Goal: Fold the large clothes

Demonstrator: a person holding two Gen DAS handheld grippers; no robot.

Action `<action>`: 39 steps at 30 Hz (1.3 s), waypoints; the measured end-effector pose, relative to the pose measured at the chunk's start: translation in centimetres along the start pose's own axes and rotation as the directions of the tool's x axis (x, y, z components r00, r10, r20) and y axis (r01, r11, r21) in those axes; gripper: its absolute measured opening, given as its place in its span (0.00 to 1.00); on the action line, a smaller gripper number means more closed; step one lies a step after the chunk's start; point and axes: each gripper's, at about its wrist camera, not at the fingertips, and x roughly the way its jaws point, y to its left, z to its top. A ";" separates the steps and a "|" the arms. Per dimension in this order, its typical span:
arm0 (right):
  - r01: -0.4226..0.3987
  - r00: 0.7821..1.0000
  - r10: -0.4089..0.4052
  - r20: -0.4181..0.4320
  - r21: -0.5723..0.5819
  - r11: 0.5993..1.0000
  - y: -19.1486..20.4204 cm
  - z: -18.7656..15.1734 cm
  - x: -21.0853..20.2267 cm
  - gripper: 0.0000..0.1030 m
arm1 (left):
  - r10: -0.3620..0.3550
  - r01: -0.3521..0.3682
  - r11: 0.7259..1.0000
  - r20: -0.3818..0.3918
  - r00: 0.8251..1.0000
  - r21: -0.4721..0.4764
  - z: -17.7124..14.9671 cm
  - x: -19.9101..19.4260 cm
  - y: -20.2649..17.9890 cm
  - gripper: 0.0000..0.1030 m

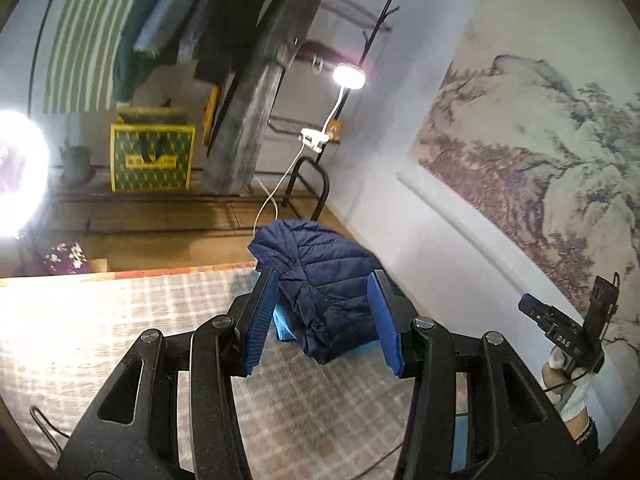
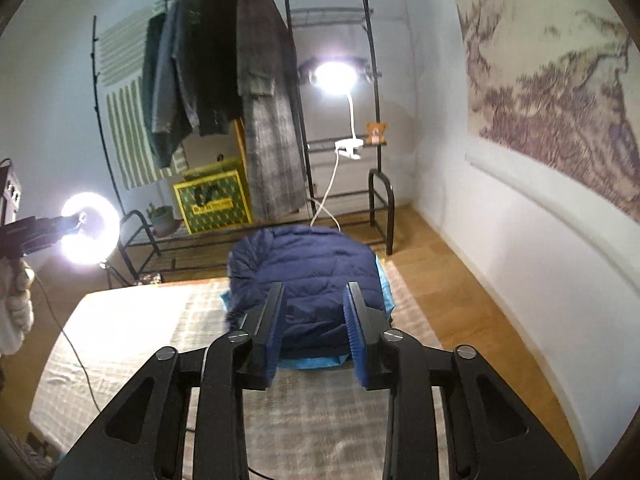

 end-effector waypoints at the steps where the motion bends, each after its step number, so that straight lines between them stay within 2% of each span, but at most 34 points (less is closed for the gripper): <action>1: 0.004 1.000 -0.004 0.012 -0.004 1.000 0.5 0.2 -1.2 0.33 | -0.001 0.001 1.000 0.015 1.000 0.006 -0.1 -2.1 -0.2 0.46; 5: 0.024 0.998 -0.022 0.053 -0.038 0.999 2.5 0.4 -5.3 0.33 | -0.011 0.010 0.999 0.046 0.999 0.032 -0.8 -8.3 -0.8 0.46; 9: 0.043 0.996 -0.039 0.077 -0.052 0.998 4.5 0.2 -8.7 0.33 | -0.023 0.020 0.998 0.046 0.999 0.058 -2.3 -13.6 -1.4 0.47; 12: 0.055 0.995 -0.051 0.083 -0.053 0.997 5.5 -0.2 -10.3 0.33 | -0.037 0.035 0.997 0.037 0.999 0.071 -3.7 -16.8 -1.7 0.50; 16: 0.051 0.995 -0.048 0.091 -0.038 0.998 6.4 -0.7 -12.2 0.33 | -0.053 0.050 0.996 0.030 0.998 0.079 -5.3 -21.0 -2.2 0.51; 19: 0.054 0.994 -0.051 0.099 -0.033 0.998 6.7 -0.9 -13.7 0.33 | -0.054 0.048 0.993 0.061 0.997 0.103 -5.9 -24.5 -2.9 0.51; 21: 0.048 0.994 -0.044 0.100 -0.030 0.998 7.0 -1.1 -14.8 0.36 | -0.052 0.042 0.992 0.078 0.996 0.121 -6.4 -26.4 -3.6 0.62; 22: 0.048 0.994 -0.045 0.101 -0.026 0.998 7.1 -1.2 -15.2 0.44 | -0.048 0.037 0.991 0.085 0.995 0.125 -6.8 -26.8 -3.7 0.67; 24: 0.056 0.992 -0.053 0.112 -0.022 0.998 7.4 -1.7 -15.8 0.52 | -0.030 0.016 0.990 0.095 0.995 0.137 -8.0 -27.1 -4.0 0.68; 28: 0.093 0.988 -0.091 0.124 -0.018 0.995 8.6 -3.5 -16.6 0.55 | -0.011 0.002 0.988 0.061 0.998 0.152 -10.9 -25.9 -3.9 0.71; 29: 0.106 0.987 -0.104 0.121 -0.017 0.994 9.0 -4.1 -16.6 0.59 | -0.007 -0.001 0.987 0.050 0.999 0.164 -11.7 -25.4 -4.1 0.74; 31: 0.136 0.983 -0.132 0.126 -0.022 0.990 10.0 -5.2 -16.8 0.74 | -0.001 -0.009 0.983 0.054 0.999 0.184 -13.2 -25.0 -4.3 0.77; 35: 0.223 0.964 -0.215 0.159 -0.036 0.974 11.8 -6.7 -17.6 0.80 | 0.010 -0.025 0.981 0.076 0.997 0.194 -15.3 -24.4 -4.7 0.86; 39: 0.255 0.954 -0.244 0.171 -0.039 0.966 12.9 -7.6 -18.0 0.85 | 0.048 -0.067 0.973 0.089 0.995 0.219 -16.8 -24.1 -5.4 0.98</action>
